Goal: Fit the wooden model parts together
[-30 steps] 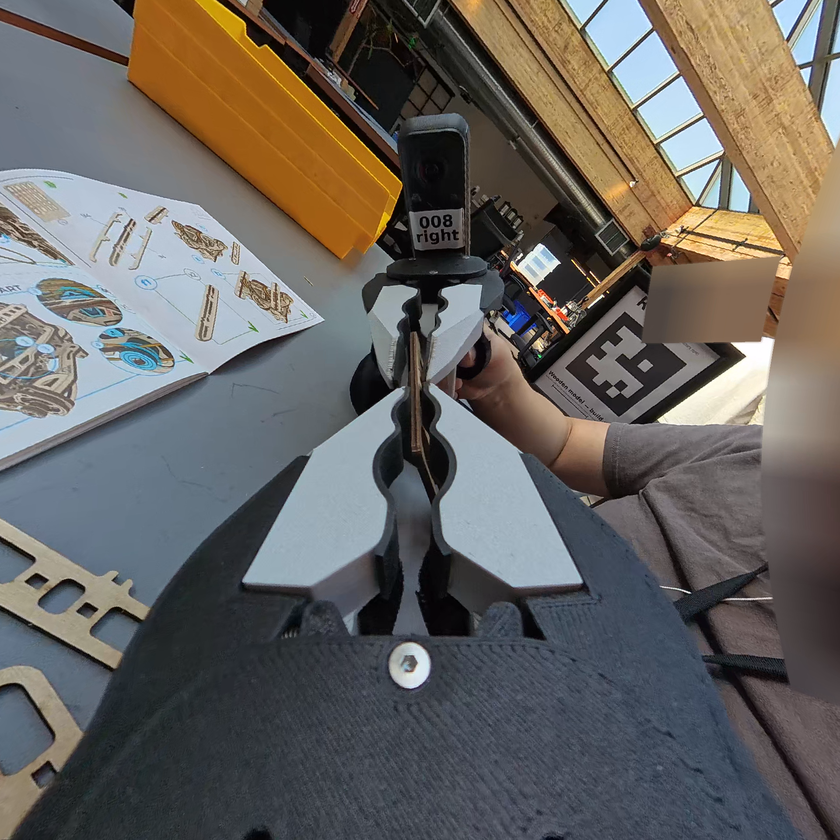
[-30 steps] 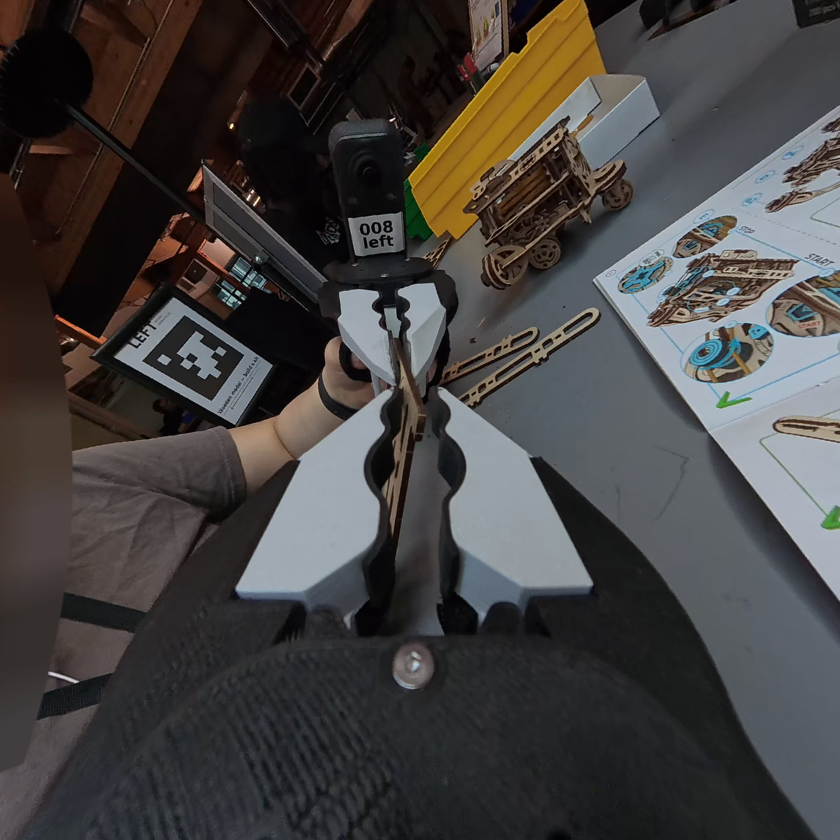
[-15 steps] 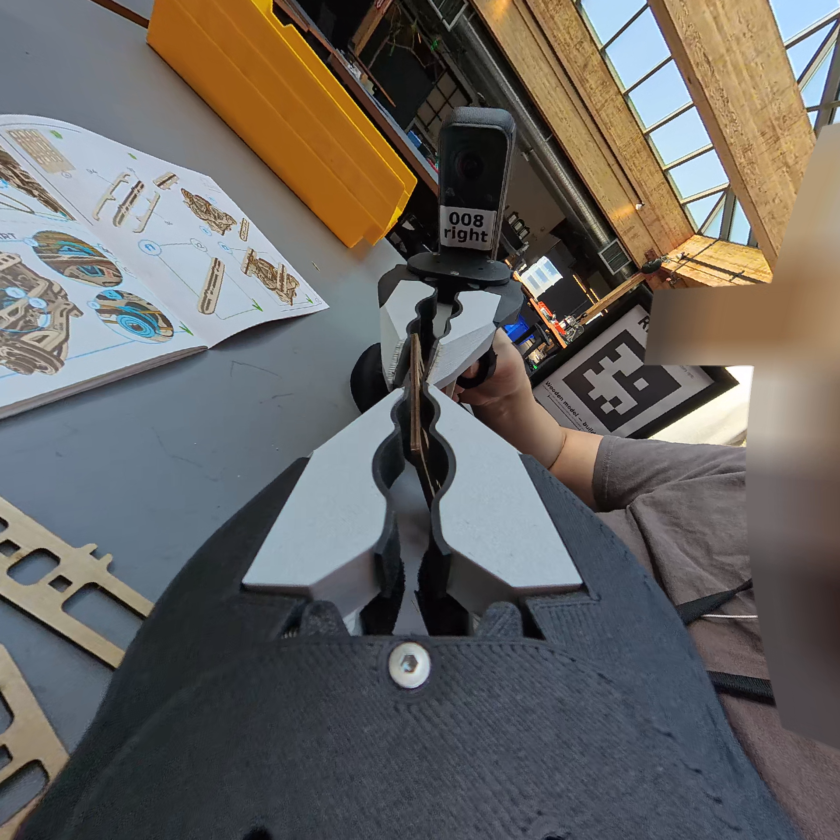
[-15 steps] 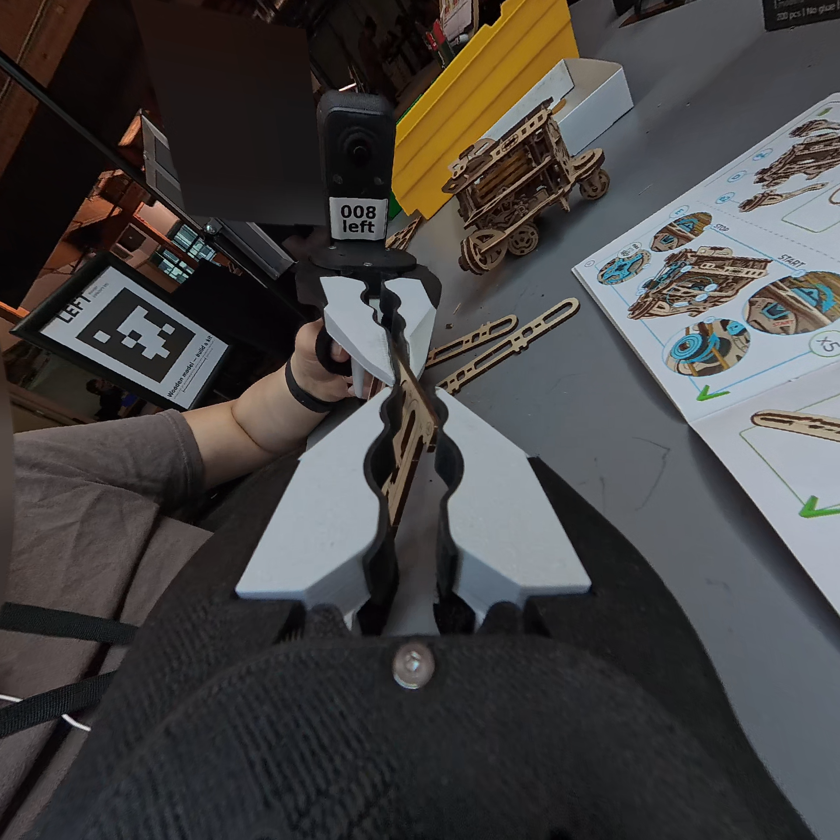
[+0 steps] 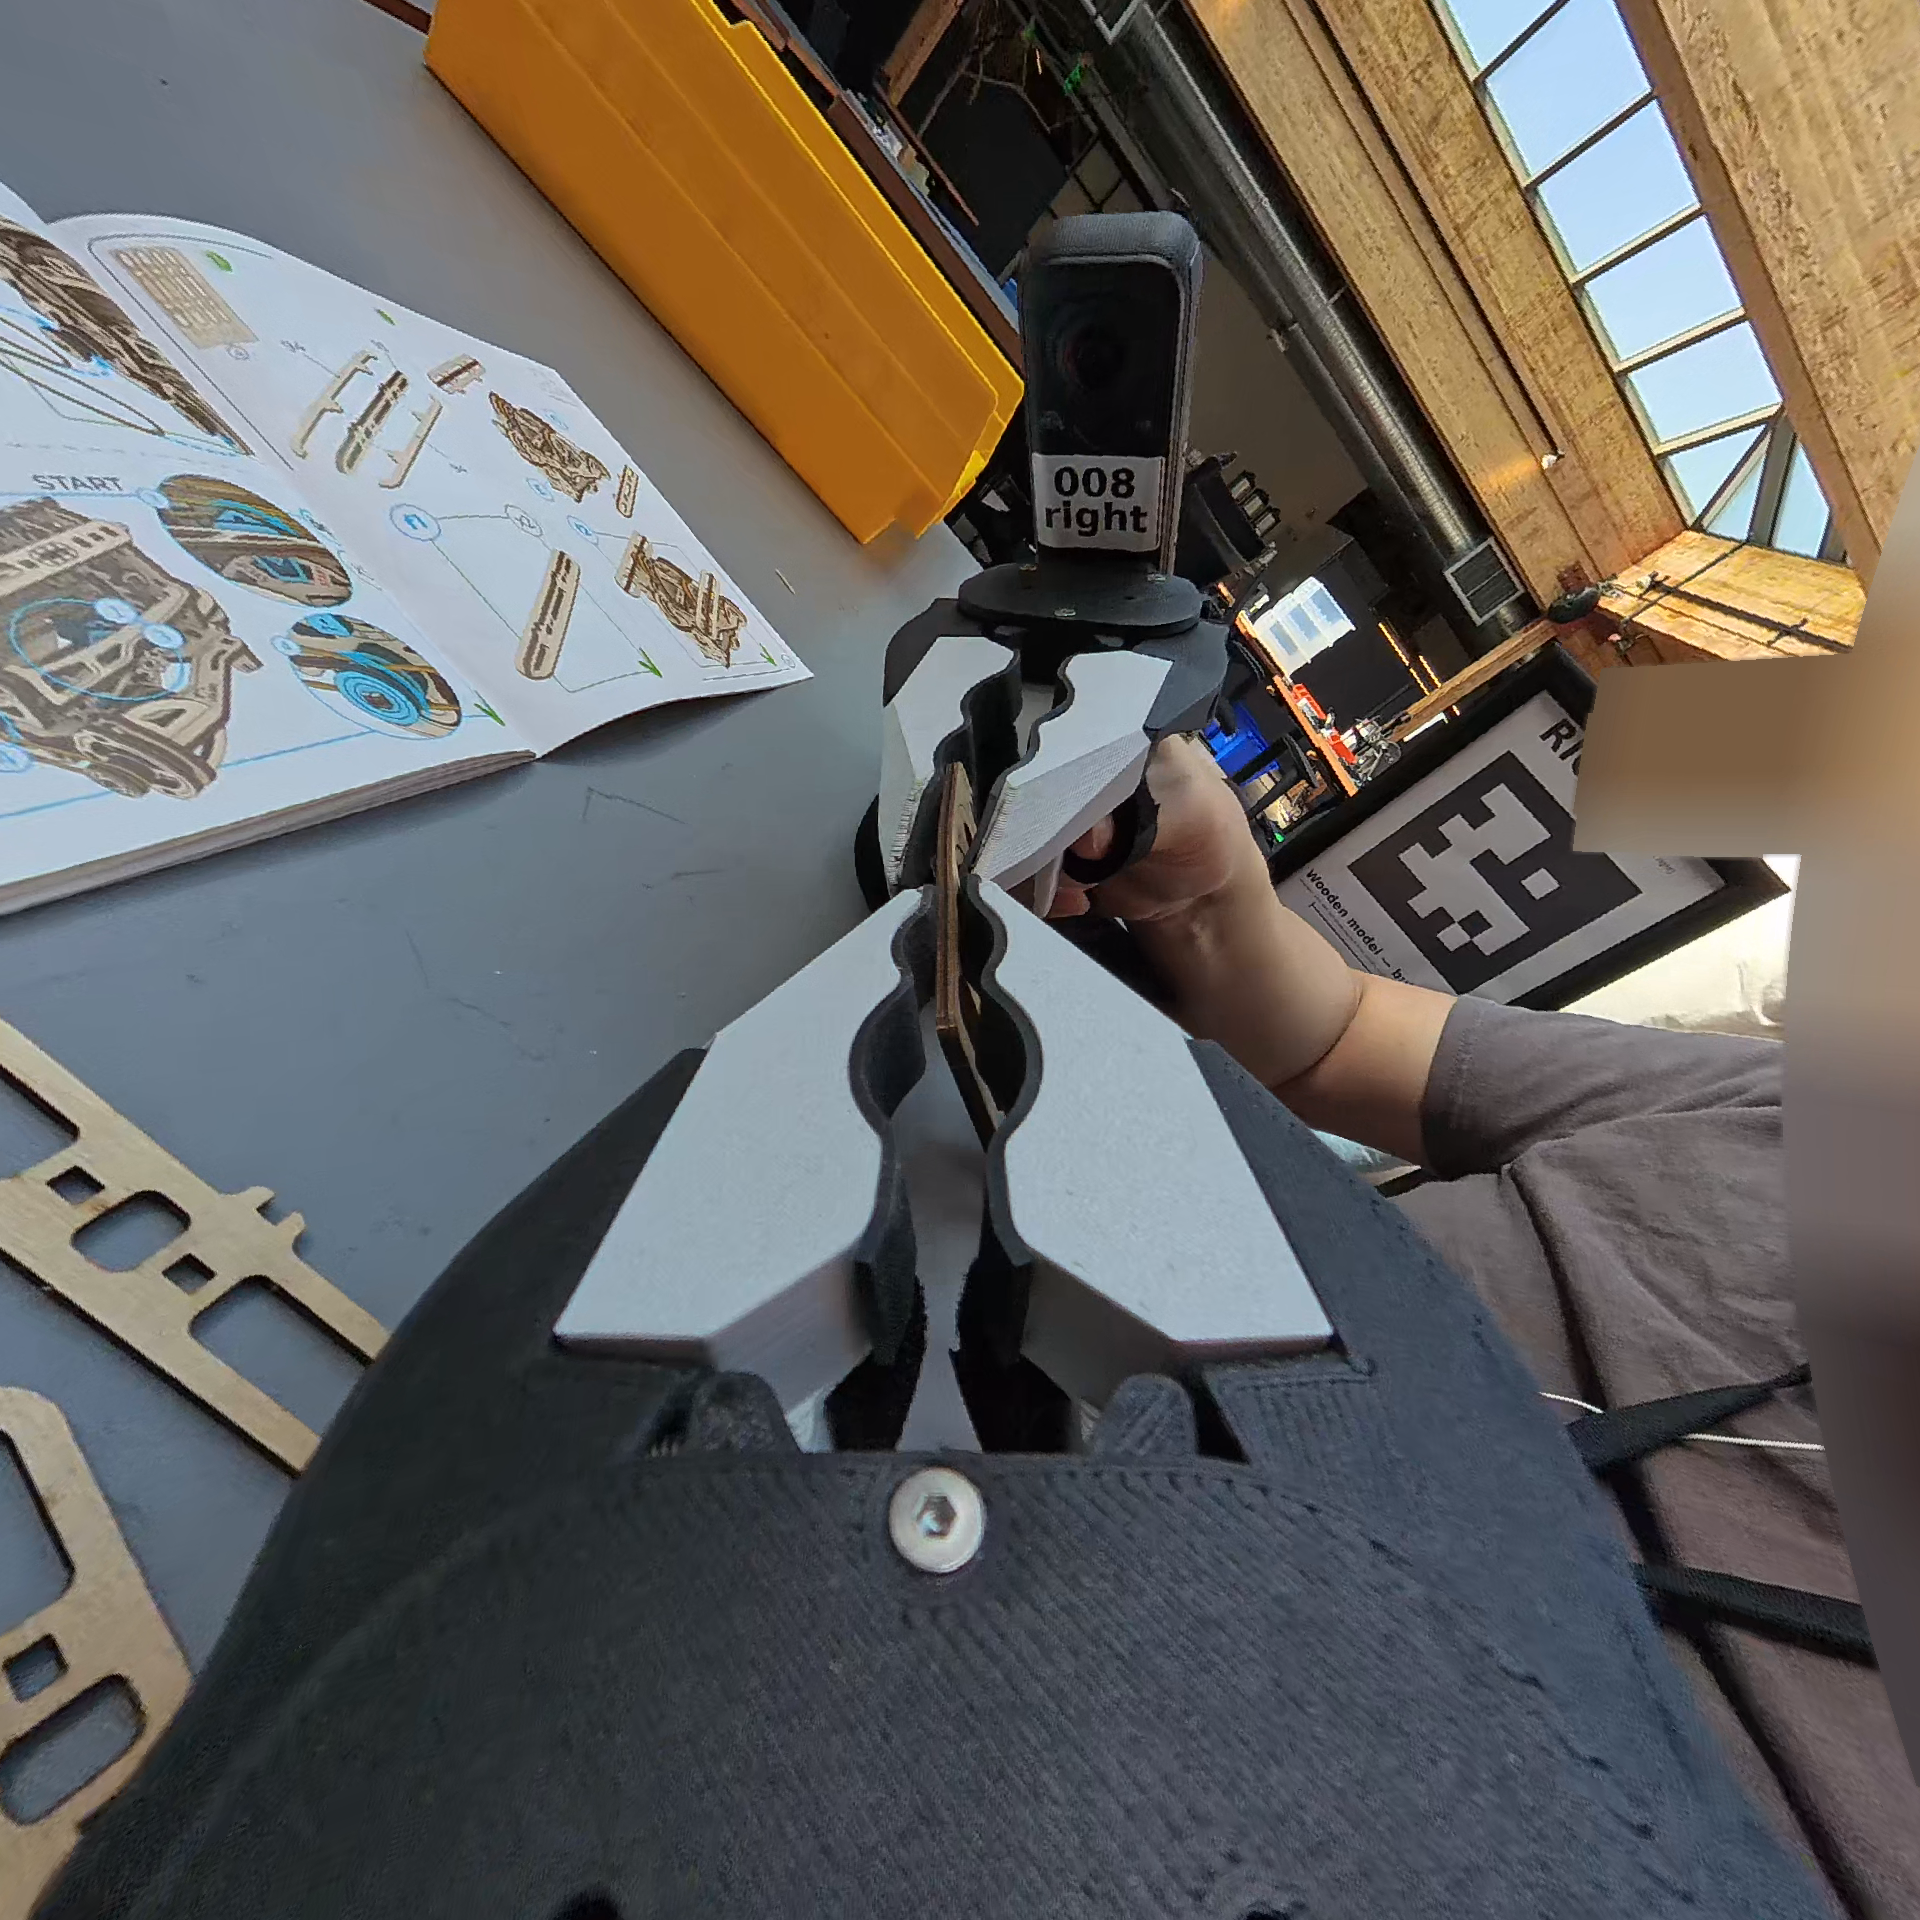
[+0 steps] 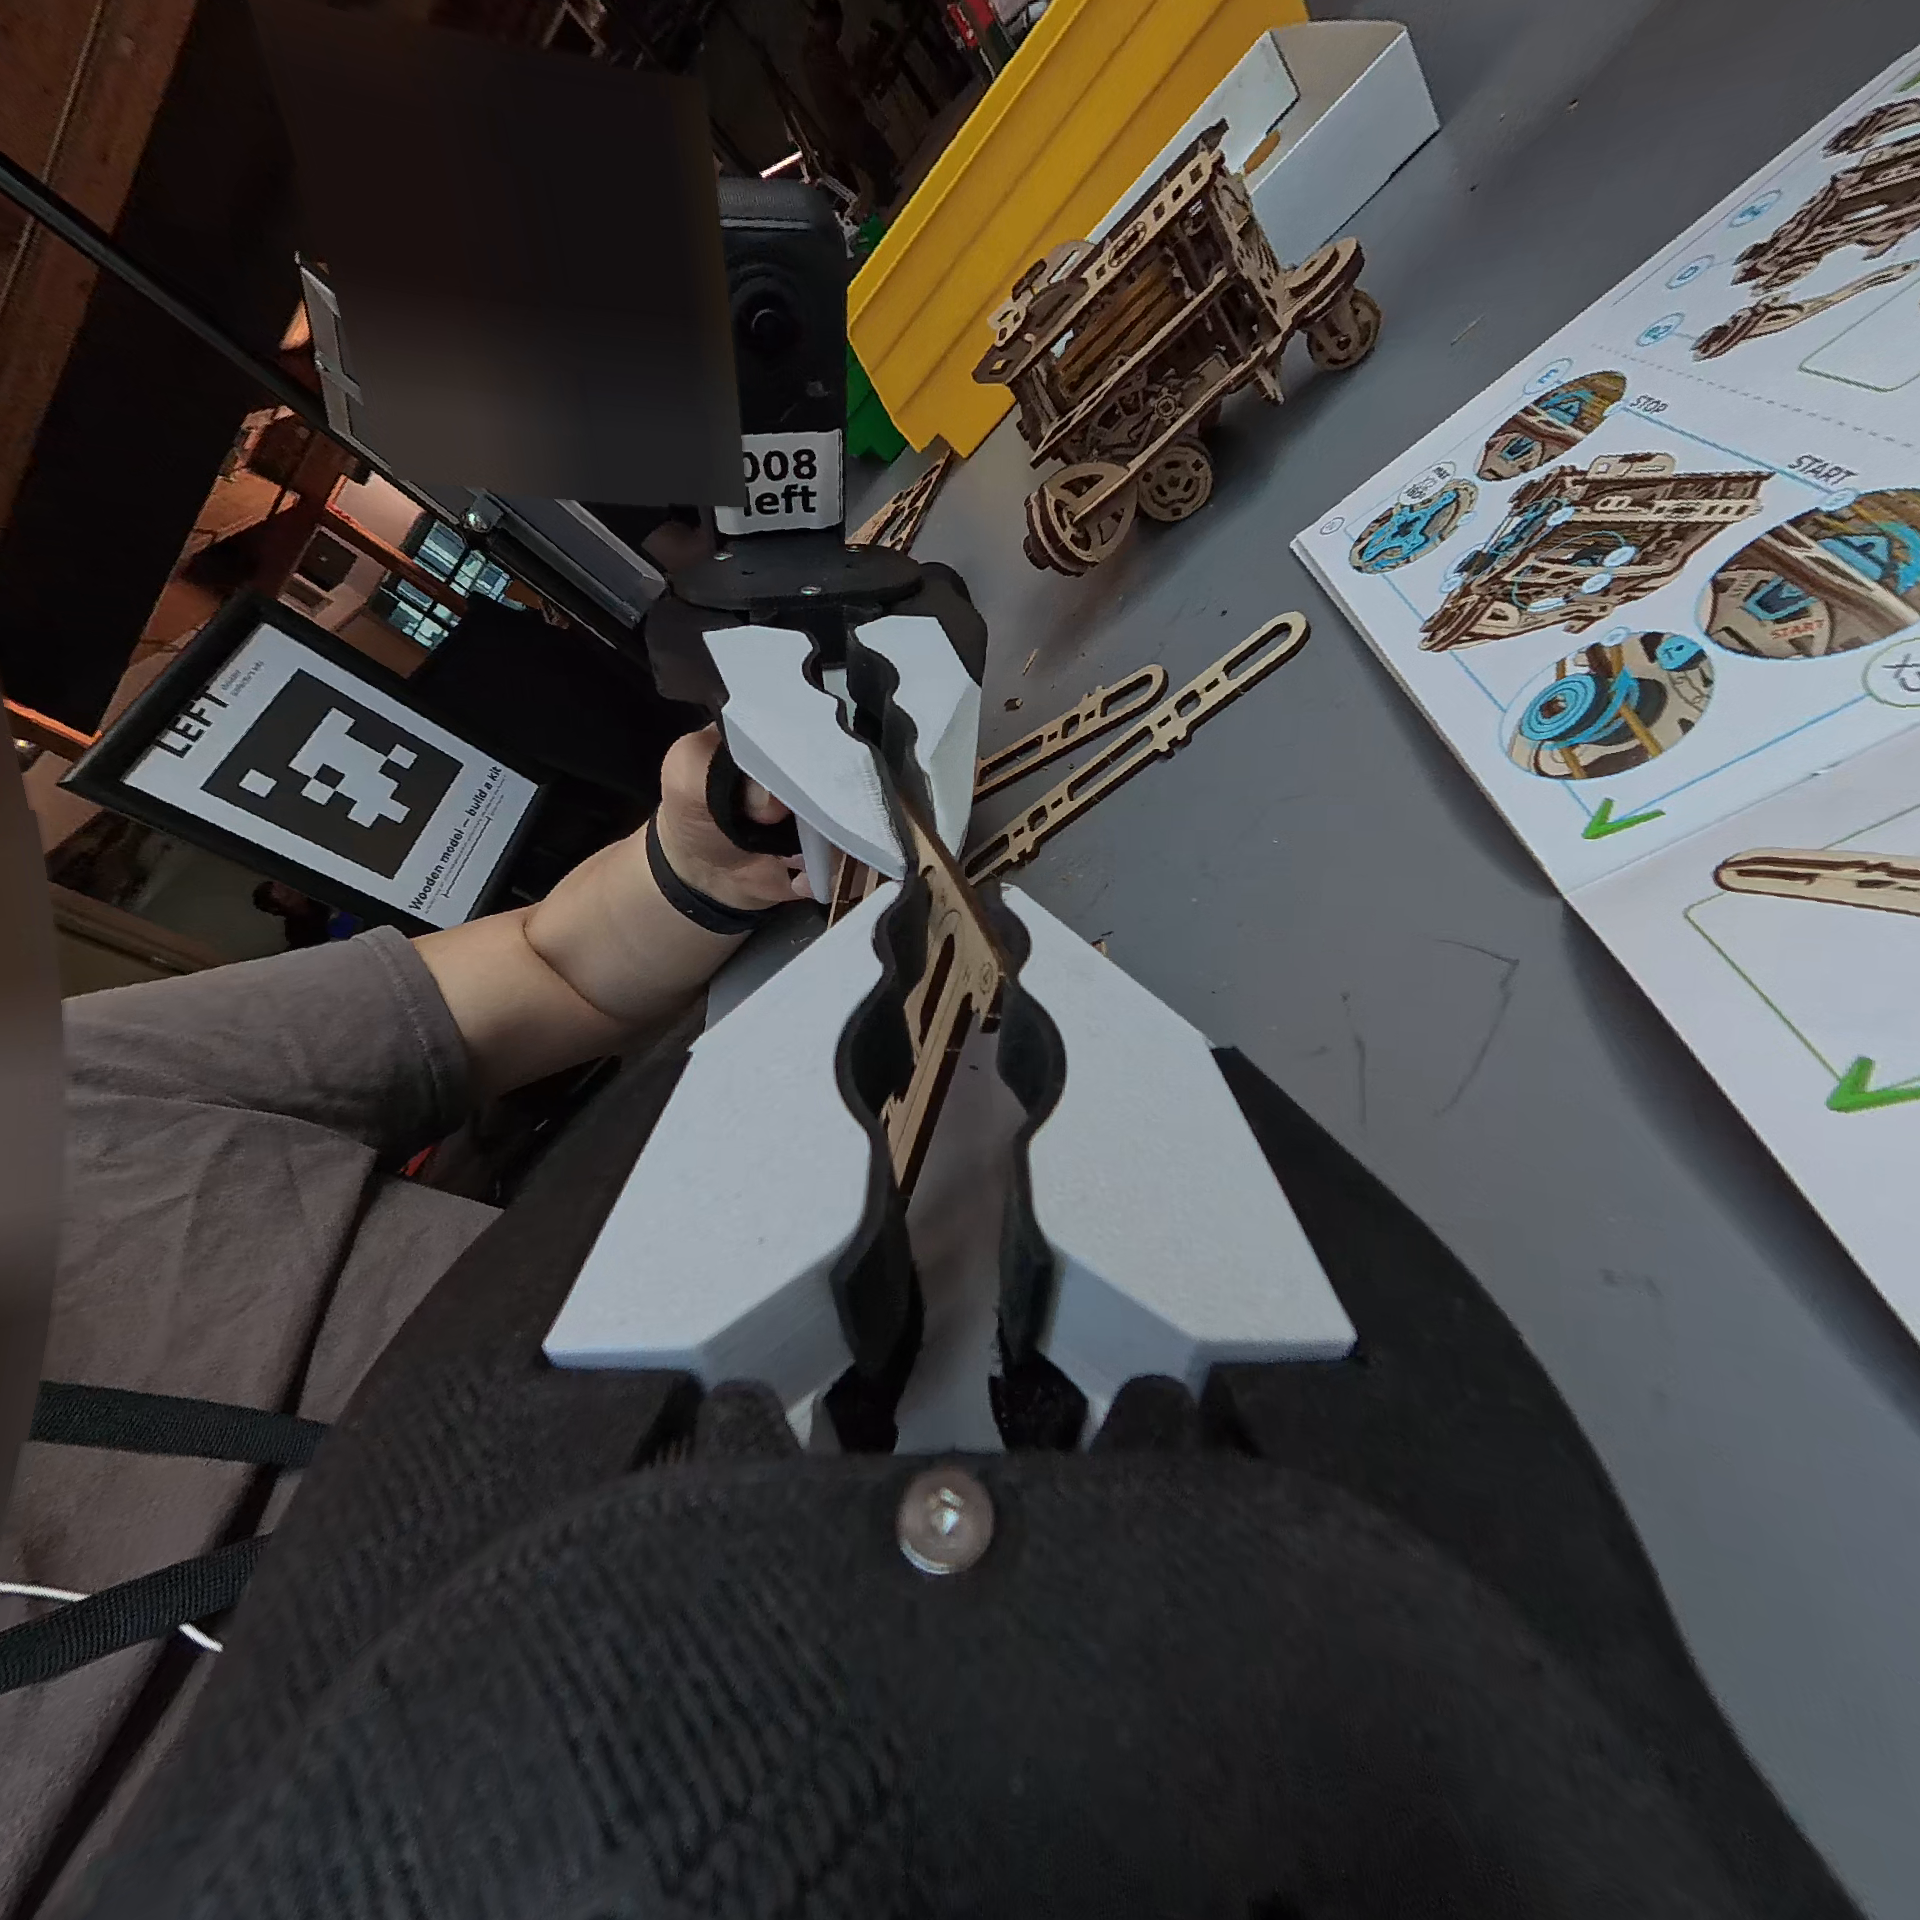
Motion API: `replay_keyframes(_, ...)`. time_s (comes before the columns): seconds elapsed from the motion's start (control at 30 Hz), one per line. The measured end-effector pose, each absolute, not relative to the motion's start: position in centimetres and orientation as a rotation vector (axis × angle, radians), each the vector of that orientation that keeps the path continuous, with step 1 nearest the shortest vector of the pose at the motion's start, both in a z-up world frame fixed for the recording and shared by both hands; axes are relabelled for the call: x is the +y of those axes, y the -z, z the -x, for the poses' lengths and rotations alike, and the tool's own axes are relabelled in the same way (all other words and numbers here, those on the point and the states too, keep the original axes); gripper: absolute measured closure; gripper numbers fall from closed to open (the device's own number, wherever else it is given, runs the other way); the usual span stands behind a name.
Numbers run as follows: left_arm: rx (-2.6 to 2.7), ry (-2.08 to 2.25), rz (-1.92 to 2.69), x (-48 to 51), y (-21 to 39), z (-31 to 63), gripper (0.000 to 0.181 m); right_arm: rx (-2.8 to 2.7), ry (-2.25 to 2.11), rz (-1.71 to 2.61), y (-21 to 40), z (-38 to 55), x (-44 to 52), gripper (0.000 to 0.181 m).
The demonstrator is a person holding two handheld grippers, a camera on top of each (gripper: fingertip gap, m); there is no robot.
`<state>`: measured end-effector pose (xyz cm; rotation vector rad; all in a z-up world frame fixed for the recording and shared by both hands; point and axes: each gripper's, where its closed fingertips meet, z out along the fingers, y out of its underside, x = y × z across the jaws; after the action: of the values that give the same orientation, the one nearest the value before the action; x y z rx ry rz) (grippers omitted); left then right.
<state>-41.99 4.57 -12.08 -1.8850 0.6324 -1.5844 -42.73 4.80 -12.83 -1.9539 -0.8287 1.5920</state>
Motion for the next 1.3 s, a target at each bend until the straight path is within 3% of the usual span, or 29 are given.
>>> replay_keyframes(0.63, 0.701, 1.553, 1.835, 5.0, 12.2, 42.5, 0.180, -0.849, -1.590, 2.017, 13.7, 42.9, 4.3, 0.165)
replay_keyframes(0.73, 0.691, 1.537, 1.821, 5.2, 11.8, 42.6, 0.180, -0.888, -1.621, 2.061, 14.3, 43.1, 3.6, 0.157)
replay_keyframes(0.8, 0.690, 1.541, 1.811, 5.1, 11.6, 42.7, 0.180, -0.909, -1.635, 1.999, 13.5, 43.3, 3.4, 0.171)
replay_keyframes(1.3, 0.710, 1.562, 1.788, 4.8, 11.3, 42.6, 0.180, -0.866, -1.752, 1.978, 12.9, 43.1, 3.3, 0.177)
